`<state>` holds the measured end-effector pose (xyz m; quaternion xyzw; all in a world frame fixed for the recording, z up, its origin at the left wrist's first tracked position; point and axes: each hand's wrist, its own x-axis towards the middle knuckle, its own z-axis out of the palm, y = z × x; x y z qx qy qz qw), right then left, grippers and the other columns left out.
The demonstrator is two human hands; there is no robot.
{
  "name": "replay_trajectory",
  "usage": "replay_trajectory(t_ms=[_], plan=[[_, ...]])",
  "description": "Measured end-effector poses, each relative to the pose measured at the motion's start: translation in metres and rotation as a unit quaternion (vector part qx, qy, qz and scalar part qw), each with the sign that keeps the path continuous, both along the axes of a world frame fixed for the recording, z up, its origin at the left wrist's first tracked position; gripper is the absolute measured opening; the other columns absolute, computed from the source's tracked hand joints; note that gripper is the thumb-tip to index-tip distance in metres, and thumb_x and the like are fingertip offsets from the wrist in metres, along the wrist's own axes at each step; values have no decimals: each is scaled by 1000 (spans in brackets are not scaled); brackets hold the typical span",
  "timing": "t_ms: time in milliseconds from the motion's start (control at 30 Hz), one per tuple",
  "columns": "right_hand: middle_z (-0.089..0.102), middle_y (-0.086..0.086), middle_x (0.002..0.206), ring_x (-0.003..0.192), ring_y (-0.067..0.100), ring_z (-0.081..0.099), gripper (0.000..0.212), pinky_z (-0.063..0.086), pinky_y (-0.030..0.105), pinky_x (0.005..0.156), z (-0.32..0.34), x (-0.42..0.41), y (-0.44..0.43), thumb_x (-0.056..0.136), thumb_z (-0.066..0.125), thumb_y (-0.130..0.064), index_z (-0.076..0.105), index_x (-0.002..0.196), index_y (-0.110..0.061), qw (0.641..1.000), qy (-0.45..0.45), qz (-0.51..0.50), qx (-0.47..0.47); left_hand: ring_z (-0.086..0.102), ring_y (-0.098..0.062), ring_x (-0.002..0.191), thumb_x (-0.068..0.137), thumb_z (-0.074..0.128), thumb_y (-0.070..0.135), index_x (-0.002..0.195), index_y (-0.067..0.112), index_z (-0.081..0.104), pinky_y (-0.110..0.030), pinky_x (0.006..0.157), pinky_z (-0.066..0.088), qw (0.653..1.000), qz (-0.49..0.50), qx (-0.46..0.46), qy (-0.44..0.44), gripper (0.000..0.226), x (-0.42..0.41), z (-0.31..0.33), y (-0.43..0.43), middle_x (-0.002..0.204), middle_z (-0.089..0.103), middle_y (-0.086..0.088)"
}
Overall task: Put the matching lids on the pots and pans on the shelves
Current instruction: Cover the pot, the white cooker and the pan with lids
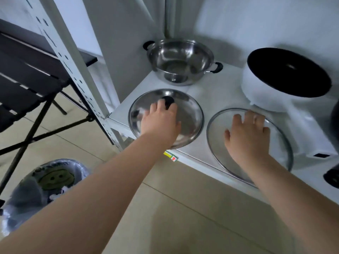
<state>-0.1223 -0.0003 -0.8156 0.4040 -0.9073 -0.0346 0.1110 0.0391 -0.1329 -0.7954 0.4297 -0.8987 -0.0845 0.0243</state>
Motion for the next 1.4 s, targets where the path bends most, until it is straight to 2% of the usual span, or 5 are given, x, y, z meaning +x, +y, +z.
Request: replay_trajectory(t_ms=[267, 533, 933, 1133, 1400], plan=[[58, 18, 111, 105, 37, 52, 42, 43, 40, 84, 2, -39, 10, 86, 54, -35, 59, 108, 0, 997, 27, -64, 26, 28, -33, 142, 102, 19, 43, 142, 39, 28, -42, 115, 24, 998, 1, -46, -41, 42, -11, -15, -21, 158, 17, -17], [69, 1, 99, 89, 20, 68, 52, 39, 31, 59, -10, -51, 30, 95, 23, -58, 42, 114, -13, 999, -18, -30, 25, 52, -35, 119, 86, 53, 8, 138, 27, 32, -41, 95, 43, 993, 23, -64, -100, 60, -34, -4, -25, 134, 48, -18], [58, -4, 67, 67, 17, 57, 38, 46, 30, 57, 43, -20, 18, 75, 64, -56, 54, 76, -19, 949, -175, -19, -262, 48, -34, 121, 94, 39, 12, 138, 23, 35, -41, 95, 45, 991, -4, -94, -91, 45, -18, 45, -52, 126, 46, -16], [66, 11, 62, 60, 21, 61, 40, 39, 27, 52, 117, -37, -19, 71, 71, -44, 65, 66, -5, 918, -175, 9, -356, 58, -39, 98, 97, 40, 27, 116, 20, 47, -48, 84, 52, 985, -35, -166, 16, 21, -19, 110, -78, 90, 41, -11], [68, 17, 74, 75, 27, 65, 41, 43, 29, 58, 123, -96, -61, 76, 69, -39, 66, 73, 2, 923, -140, 9, -358, 45, -41, 118, 99, 37, 20, 126, 16, 44, -52, 89, 46, 983, -50, -153, 92, 28, -97, 107, -118, 120, 44, -22]])
